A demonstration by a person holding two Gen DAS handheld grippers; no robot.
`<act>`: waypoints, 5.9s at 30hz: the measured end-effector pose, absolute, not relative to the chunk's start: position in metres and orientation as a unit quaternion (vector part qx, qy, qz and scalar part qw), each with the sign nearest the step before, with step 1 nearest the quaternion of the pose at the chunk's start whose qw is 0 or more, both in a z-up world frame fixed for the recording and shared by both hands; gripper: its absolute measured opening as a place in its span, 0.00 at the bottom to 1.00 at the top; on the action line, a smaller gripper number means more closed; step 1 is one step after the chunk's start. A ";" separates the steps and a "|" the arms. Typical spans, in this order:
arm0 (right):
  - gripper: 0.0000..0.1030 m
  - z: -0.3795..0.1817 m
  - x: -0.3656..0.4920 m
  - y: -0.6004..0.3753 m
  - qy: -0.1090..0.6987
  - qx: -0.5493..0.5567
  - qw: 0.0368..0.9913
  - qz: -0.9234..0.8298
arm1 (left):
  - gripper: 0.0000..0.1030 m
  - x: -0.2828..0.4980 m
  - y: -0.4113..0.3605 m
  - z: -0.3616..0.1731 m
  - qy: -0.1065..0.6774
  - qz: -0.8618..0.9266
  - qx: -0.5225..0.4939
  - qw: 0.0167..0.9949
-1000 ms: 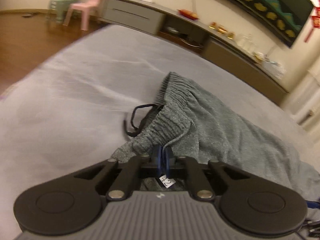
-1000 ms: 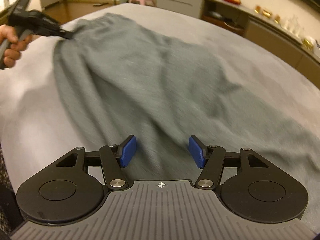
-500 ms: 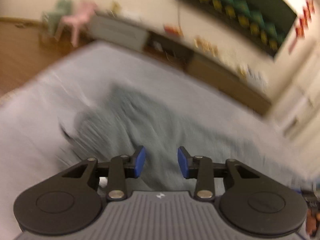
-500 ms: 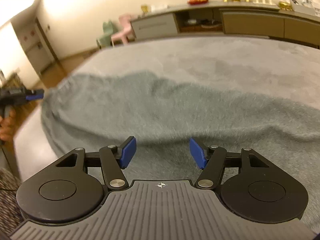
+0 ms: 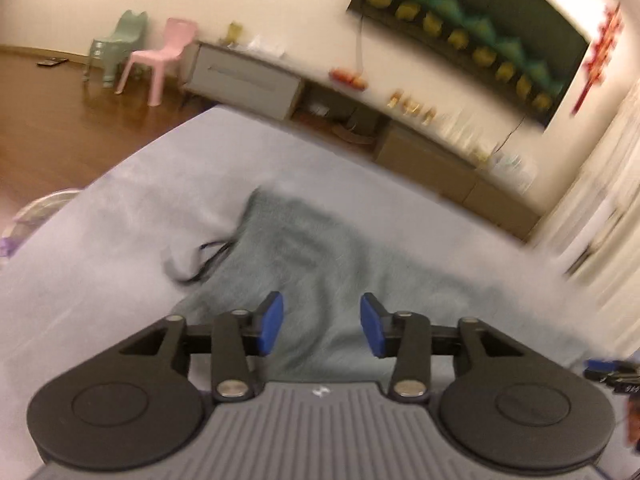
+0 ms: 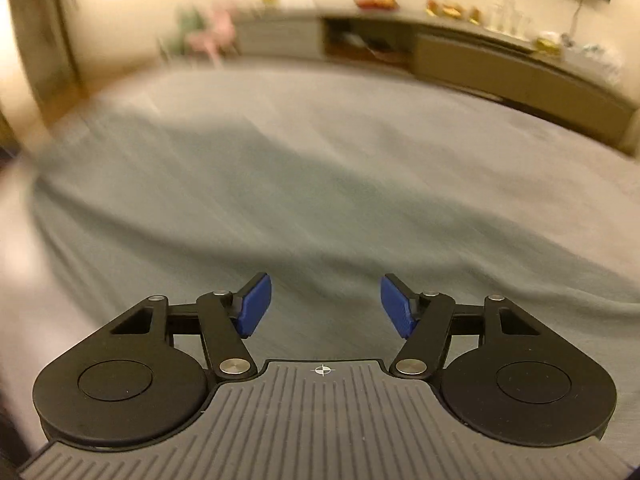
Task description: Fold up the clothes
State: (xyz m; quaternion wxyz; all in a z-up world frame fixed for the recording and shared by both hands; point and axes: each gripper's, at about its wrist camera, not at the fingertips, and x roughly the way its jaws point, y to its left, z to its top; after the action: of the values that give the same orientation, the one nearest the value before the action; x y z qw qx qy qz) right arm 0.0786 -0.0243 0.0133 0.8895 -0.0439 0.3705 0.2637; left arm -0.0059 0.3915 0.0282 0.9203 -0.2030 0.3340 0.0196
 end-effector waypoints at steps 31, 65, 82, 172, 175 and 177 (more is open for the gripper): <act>0.40 0.030 0.151 0.109 0.354 -0.045 0.885 0.300 | 0.45 0.068 0.338 0.008 0.363 -0.060 -0.085 0.926; 0.42 -0.005 0.019 -0.044 0.449 -0.101 0.852 0.248 | 0.34 0.186 0.100 0.007 0.435 -0.106 0.017 0.894; 0.57 -0.002 0.037 -0.131 0.462 -0.079 0.870 0.151 | 0.35 0.182 0.061 -0.009 0.435 -0.139 0.050 0.888; 0.56 -0.019 0.047 -0.291 0.349 -0.008 0.920 0.178 | 0.47 0.083 0.069 -0.036 0.435 0.051 -0.041 0.898; 0.57 -0.032 0.060 -0.279 0.384 -0.035 0.909 0.156 | 0.42 0.056 0.112 -0.031 0.421 0.065 -0.072 0.902; 0.57 -0.038 0.067 -0.275 0.397 -0.050 0.907 0.131 | 0.33 0.043 0.126 -0.025 0.416 0.053 -0.090 0.904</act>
State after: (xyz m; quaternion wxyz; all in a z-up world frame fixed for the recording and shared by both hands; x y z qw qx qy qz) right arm 0.0665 -0.2747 -0.0385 0.9069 -0.0503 0.3973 0.1308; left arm 0.0432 0.1259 -0.0248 0.9035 -0.0897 0.4157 0.0530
